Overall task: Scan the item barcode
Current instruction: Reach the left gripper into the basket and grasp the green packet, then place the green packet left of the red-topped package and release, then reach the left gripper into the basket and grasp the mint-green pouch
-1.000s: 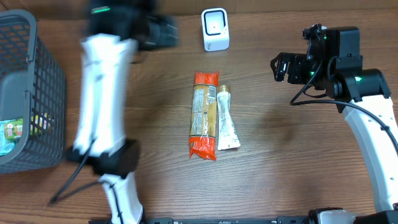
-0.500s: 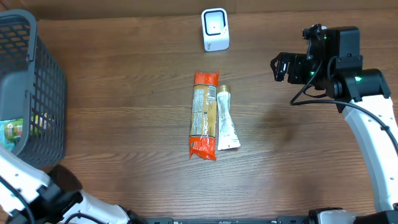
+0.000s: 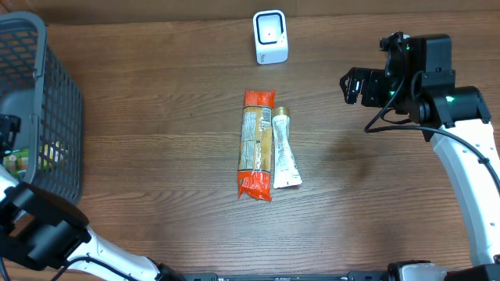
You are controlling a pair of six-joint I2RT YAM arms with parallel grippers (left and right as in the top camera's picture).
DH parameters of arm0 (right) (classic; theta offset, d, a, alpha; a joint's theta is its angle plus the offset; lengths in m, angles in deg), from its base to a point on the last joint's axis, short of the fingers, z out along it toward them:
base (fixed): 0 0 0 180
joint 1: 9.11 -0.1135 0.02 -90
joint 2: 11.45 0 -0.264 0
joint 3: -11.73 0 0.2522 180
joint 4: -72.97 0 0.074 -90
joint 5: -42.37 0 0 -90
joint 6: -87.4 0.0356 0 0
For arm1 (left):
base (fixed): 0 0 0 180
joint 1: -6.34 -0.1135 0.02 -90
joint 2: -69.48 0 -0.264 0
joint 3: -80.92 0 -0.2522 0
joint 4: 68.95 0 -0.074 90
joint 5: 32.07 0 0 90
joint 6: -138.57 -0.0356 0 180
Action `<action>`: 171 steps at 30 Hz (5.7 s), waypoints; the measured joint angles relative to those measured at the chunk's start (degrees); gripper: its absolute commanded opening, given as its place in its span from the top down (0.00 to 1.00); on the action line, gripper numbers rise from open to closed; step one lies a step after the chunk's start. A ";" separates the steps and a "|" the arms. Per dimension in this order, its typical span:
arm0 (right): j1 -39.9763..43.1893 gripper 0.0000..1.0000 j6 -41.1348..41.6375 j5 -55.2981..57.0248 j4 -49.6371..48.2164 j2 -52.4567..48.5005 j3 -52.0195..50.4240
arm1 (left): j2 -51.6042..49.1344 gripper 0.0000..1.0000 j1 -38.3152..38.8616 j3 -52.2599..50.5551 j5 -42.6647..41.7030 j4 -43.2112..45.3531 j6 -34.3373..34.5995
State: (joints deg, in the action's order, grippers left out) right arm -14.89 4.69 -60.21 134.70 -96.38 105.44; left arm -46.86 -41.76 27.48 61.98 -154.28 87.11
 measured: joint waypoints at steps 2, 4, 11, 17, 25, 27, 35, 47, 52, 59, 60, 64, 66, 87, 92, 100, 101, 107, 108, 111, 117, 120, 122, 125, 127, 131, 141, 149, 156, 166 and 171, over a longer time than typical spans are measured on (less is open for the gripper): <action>0.02 0.00 0.04 -0.02 0.33 0.00 0.00 | -1.60 0.00 0.00 -2.05 0.66 1.97 0.66; 0.02 0.00 0.00 -0.02 0.61 0.00 0.00 | -3.72 0.00 0.00 -3.72 1.25 4.63 0.79; 0.02 0.00 0.02 0.00 1.44 0.00 0.00 | -11.15 0.00 0.00 -4.68 1.09 10.56 0.81; 0.02 0.00 0.00 -0.02 1.81 0.00 0.00 | -14.40 0.42 0.00 -4.70 -1.05 12.02 0.59; 0.02 0.00 0.00 0.00 1.22 0.00 0.00 | -13.90 0.96 -0.02 -4.28 -5.64 11.17 -5.97; 0.02 0.00 0.02 0.00 0.85 0.00 0.00 | -13.29 0.96 0.00 -3.63 -6.47 9.57 -7.08; 0.02 0.00 0.02 0.02 0.48 0.00 0.00 | -11.04 0.93 0.00 6.05 -10.54 3.34 -11.08; 0.02 0.00 0.02 0.00 0.55 0.00 0.00 | 14.53 0.90 7.89 24.92 -14.78 -2.49 -19.17; 0.02 0.00 0.00 0.07 0.50 0.00 0.00 | 18.49 0.90 23.61 25.29 -16.72 -12.74 -24.96; 0.02 0.00 0.00 0.09 0.70 0.00 0.00 | 6.54 0.91 41.68 8.13 -13.62 -16.22 -28.17; 0.02 0.00 0.02 0.09 0.72 0.00 0.00 | 4.37 0.91 43.65 4.94 -13.44 -14.73 -28.26; 0.02 0.00 0.00 0.11 0.74 0.00 0.00 | -3.80 0.89 51.47 -4.15 -13.90 -7.41 -28.46; 0.02 0.00 0.00 0.11 0.74 0.00 0.00 | -7.02 0.87 55.10 -5.92 -13.94 -5.01 -28.46; 0.02 0.00 0.00 1.73 2.16 0.00 0.00 | -9.84 0.00 60.63 20.22 -3.54 -18.36 -23.28; 0.02 0.00 0.00 2.10 2.19 0.00 0.00 | -0.07 0.00 54.03 32.81 1.73 -19.80 -20.35; 0.02 0.00 0.02 2.12 2.10 0.00 0.00 | 12.92 0.00 21.73 36.46 7.61 -20.48 -11.65; 0.00 0.00 0.00 2.12 2.12 0.00 0.00 | 12.83 0.00 18.43 36.46 7.30 -20.52 -11.17; 0.02 0.00 -0.02 2.14 2.08 0.00 0.00 | 6.58 0.04 4.55 36.06 6.82 -21.00 -12.17; 0.02 0.00 0.02 2.16 2.08 0.00 0.00 | 5.20 0.04 3.76 36.02 7.43 -21.42 -12.63; 0.02 0.00 0.02 2.19 2.16 0.00 0.00 | 0.59 0.04 2.82 35.78 9.66 -22.10 -13.66; 0.02 0.00 0.00 2.32 2.16 0.00 0.00 | -5.73 0.05 2.80 35.63 10.82 -21.35 -16.55; 0.02 0.00 0.00 2.32 2.16 0.00 0.00 | -7.91 0.05 2.99 35.56 10.78 -21.29 -18.21; 0.02 0.00 0.00 2.34 2.14 -0.02 0.00 | -8.92 0.06 3.10 34.42 10.54 -20.74 -19.58; 0.02 0.00 0.02 2.32 2.14 -0.28 0.00 | -9.05 0.07 3.10 30.08 10.34 -18.84 -21.18; 0.02 0.00 0.00 2.34 2.16 -1.01 0.00 | -9.09 0.09 3.10 26.23 10.27 -17.51 -22.25; 0.02 0.00 -0.02 2.32 2.19 -3.50 0.00 | -9.44 0.09 3.10 18.01 10.10 -13.60 -24.15; 0.02 0.00 0.04 2.34 0.55 -5.86 0.00 | -9.73 0.01 3.10 4.61 9.90 3.87 -39.85; 0.02 0.00 0.00 2.32 0.55 -5.86 0.00 | -9.73 0.00 3.10 -2.71 9.92 12.07 -54.99; 0.02 0.00 0.02 2.32 0.57 -5.86 0.00 | -9.79 0.00 2.58 -8.11 11.96 17.46 -63.08; 0.02 0.00 0.02 2.29 0.61 -5.86 0.00 | -9.81 0.00 -1.90 -8.33 13.14 22.73 -64.72; 0.02 0.00 0.00 2.29 0.59 -5.86 0.00 | -9.79 0.00 -3.72 -8.68 12.68 24.96 -66.62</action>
State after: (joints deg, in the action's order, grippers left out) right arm -14.87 4.69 -57.91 135.29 -102.24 105.44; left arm -56.65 -45.47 18.80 74.66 -129.32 20.49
